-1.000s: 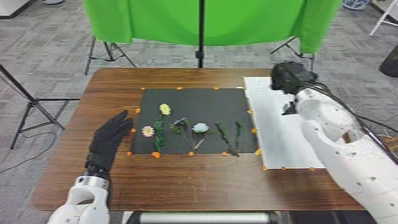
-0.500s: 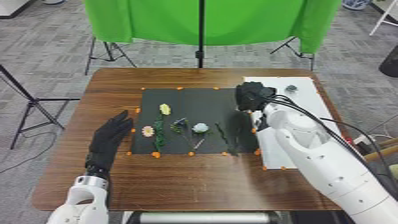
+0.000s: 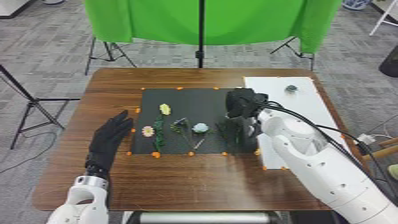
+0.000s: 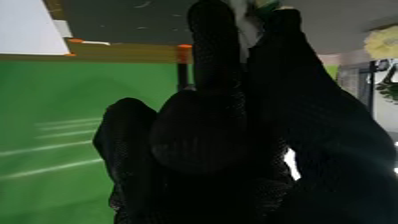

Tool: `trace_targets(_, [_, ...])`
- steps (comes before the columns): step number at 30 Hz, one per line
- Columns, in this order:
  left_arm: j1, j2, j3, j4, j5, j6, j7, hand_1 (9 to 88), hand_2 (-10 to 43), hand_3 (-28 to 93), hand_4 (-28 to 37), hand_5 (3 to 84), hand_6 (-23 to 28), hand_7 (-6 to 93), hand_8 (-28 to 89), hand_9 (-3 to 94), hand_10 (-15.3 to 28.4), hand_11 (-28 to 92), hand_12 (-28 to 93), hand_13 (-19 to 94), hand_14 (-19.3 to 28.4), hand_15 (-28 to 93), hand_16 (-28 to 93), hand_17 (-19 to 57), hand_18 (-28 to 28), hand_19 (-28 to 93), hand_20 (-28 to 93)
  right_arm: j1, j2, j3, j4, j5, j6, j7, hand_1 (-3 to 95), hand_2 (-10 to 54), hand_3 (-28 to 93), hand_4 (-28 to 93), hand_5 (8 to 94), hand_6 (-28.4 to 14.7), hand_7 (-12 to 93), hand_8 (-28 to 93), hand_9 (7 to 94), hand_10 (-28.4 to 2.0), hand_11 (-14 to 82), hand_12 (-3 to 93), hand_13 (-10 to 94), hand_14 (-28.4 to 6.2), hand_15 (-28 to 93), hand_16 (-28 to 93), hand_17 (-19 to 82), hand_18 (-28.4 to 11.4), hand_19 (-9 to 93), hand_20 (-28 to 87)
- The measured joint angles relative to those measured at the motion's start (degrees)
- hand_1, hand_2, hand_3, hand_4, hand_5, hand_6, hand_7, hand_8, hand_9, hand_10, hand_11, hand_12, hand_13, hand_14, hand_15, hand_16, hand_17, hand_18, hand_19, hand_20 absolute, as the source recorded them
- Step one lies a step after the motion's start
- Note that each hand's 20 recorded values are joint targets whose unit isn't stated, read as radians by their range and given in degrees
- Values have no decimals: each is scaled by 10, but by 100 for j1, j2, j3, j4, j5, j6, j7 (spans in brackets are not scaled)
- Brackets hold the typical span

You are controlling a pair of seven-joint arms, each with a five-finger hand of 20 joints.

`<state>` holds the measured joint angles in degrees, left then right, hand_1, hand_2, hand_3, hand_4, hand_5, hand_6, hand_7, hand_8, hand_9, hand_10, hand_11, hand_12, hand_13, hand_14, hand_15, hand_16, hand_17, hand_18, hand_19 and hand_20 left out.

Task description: Arrange flowers

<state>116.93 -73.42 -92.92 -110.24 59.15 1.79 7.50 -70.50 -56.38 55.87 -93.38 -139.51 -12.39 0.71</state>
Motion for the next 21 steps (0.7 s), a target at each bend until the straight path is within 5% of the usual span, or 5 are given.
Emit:
trace_targets(8, [0,-1,0,0,3,-4,3,206,-14,645,-235,417,37,53,-51,433,112,86,135,308,138,82,12,36,97,10,153,-40,-2,140,-158,-54,-953,-99,427,-95,666,-193,653,20,183,-92,722,-129,157,205,842,-31,655,344,602,-123,932,608])
trace_targets(21, [11,-7,-7,-4,3,-4,8,206,-17,646,-234,416,37,52,-51,433,112,86,135,309,138,82,12,36,97,10,153,-43,43,442,-462,458,-1179,-76,291,-95,643,-193,621,4,152,-84,700,-139,146,206,824,-48,644,341,581,-141,932,596])
